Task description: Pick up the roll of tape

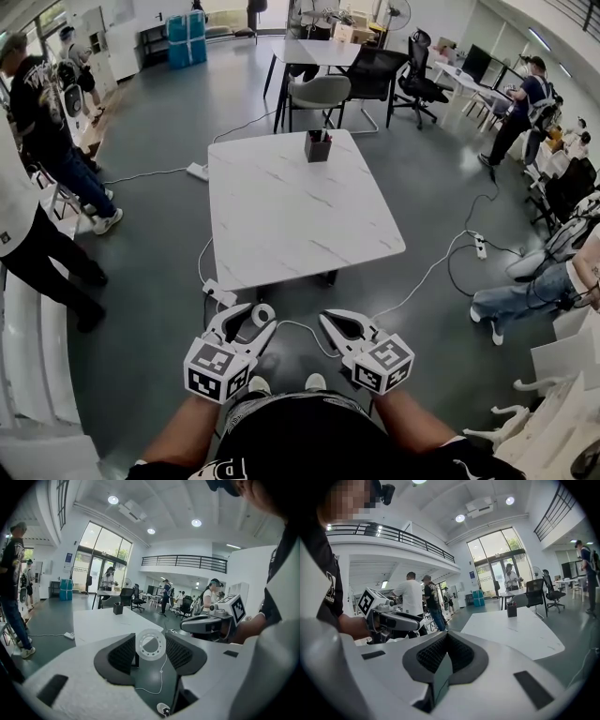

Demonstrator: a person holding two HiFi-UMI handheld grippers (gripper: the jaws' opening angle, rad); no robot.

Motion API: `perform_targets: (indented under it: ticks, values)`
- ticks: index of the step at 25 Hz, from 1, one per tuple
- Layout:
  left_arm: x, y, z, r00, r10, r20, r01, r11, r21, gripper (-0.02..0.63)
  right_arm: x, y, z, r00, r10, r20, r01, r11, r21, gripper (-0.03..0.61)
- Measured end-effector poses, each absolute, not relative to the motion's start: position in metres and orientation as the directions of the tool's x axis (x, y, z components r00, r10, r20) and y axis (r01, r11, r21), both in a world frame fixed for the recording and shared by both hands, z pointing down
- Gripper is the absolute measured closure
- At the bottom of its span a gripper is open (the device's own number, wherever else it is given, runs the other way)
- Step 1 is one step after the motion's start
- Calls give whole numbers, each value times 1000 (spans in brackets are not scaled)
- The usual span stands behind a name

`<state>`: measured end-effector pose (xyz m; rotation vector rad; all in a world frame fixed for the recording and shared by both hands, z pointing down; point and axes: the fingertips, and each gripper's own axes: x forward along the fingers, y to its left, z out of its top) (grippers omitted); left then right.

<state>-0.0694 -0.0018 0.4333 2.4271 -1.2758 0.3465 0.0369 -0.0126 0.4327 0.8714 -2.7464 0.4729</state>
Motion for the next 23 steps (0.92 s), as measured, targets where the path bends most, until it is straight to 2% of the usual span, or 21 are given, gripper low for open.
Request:
perform_targets:
  ticks: [23]
  values:
    - [-56,6,432,535,-751,387,-844,-489,219,403,53,-3,433,-817,-491,302,-563,794,-231,575]
